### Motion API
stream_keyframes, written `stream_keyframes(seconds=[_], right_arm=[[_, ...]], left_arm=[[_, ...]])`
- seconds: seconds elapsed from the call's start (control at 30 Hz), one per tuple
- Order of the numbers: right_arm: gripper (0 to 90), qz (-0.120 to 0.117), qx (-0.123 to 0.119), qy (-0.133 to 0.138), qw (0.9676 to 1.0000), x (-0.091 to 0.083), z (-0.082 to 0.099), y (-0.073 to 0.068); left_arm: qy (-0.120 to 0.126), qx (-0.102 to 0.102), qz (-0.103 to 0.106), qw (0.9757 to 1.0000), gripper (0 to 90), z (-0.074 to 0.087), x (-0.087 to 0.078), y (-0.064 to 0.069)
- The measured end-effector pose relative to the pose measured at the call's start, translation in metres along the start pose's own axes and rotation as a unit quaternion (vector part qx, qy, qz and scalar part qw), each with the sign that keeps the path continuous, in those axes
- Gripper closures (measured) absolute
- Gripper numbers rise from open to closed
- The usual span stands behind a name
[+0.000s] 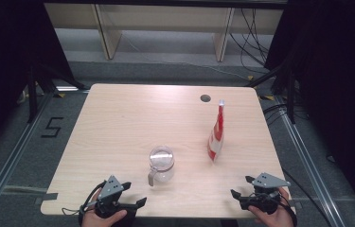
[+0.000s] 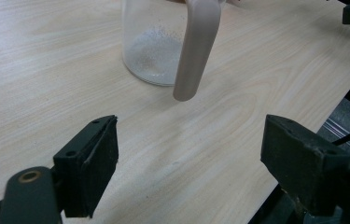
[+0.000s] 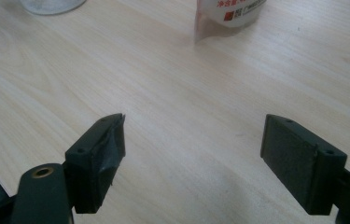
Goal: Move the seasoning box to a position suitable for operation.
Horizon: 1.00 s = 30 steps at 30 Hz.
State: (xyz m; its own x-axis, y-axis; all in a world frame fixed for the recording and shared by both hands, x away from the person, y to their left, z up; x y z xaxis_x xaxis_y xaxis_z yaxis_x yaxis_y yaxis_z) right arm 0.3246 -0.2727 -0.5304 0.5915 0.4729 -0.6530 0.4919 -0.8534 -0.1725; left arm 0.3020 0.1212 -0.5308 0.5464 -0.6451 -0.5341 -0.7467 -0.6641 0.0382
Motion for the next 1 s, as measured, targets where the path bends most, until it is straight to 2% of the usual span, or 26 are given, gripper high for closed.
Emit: stream_keyframes(seconds=[0.07,0.1,0.17,0.2,0.23,0.27,0.3,0.33,0.4,0.47,0.5,0.6,0.67,0.73,0.77,0.87,1.0], right_arm=[[22.7,0.001,0.001,-0.001,1.0,0.0,0.0,0.0],[22.6,-0.001,0.014,-0.002,0.9999,0.0,0.001,-0.002],[22.5,0.002,0.013,0.003,0.9999,-0.001,0.0,0.0],[22.6,-0.001,0.02,0.002,0.9998,-0.001,0.0,-0.002],[22.6,0.005,0.017,0.003,0.9998,-0.002,0.0,-0.001],[22.5,0.004,0.003,0.008,1.0,-0.002,-0.002,0.001],[22.5,0.004,0.003,0.008,1.0,-0.002,-0.002,0.001],[22.6,0.006,0.006,0.009,0.9999,-0.002,-0.002,0.001],[22.6,0.007,0.007,0.01,0.9999,-0.002,-0.002,0.001],[22.6,0.009,0.021,0.008,0.9997,-0.003,-0.001,0.0],[22.6,0.008,0.005,0.014,0.9999,-0.003,-0.003,0.002],[22.6,0.01,-0.003,0.021,0.9997,-0.003,-0.004,0.004],[22.7,0.01,-0.003,0.021,0.9997,-0.003,-0.004,0.003],[23.0,0.004,0.008,0.015,0.9999,-0.003,-0.003,0.002],[23.2,0.006,0.013,0.014,0.9998,-0.004,-0.003,0.0],[25.2,0.008,0.007,0.018,0.9998,-0.004,-0.004,0.002],[25.2,0.01,-0.004,0.021,0.9997,-0.003,-0.004,0.003]], left_arm=[[-0.001,0.001,-0.002,1.0,18.7,0.0,0.0,0.0],[-0.003,0.01,0.0,0.9999,18.7,0.0,0.0,-0.002],[-0.003,0.007,0.0,1.0,18.7,0.0,0.0,-0.001],[-0.003,-0.002,-0.001,1.0,18.6,0.0,0.0,-0.001],[-0.002,0.004,-0.001,1.0,18.7,-0.001,0.0,-0.001],[-0.001,0.011,0.0,0.9999,18.6,-0.001,0.0,-0.002],[0.002,0.009,0.001,1.0,18.6,-0.002,0.0,-0.002],[0.003,-0.002,0.0,1.0,18.6,-0.002,0.0,-0.001],[0.004,0.003,-0.001,1.0,18.7,-0.002,0.0,-0.001],[0.004,-0.001,-0.002,1.0,18.7,-0.003,0.0,0.0],[0.005,-0.002,-0.002,1.0,18.7,-0.003,0.0,0.0],[0.009,-0.006,0.004,0.9999,19.4,-0.004,0.0,0.0],[0.017,-0.013,0.003,0.9998,19.5,-0.006,0.0,0.0],[0.017,-0.011,0.008,0.9998,19.8,-0.007,0.0,0.001],[0.015,-0.004,0.009,0.9998,20.1,-0.008,0.0,0.001],[0.016,0.001,0.008,0.9998,20.9,-0.01,0.001,0.002],[0.028,-0.007,0.011,0.9995,22.1,-0.015,0.002,0.001]])
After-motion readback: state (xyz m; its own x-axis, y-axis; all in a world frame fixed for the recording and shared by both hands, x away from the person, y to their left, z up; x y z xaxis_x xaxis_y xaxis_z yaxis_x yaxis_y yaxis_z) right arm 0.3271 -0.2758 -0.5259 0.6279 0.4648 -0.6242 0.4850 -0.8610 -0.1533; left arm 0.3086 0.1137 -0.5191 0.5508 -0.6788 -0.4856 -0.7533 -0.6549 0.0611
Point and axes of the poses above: each handheld gripper's, and its own axes: x roughly forward along the jaws, z roughly out of its underside, y roughly to its right, the point moved 6 cm from there along x, roughly forward along the jaws, and after that the axes turned 12 degrees about x, right-handed, at the moved point
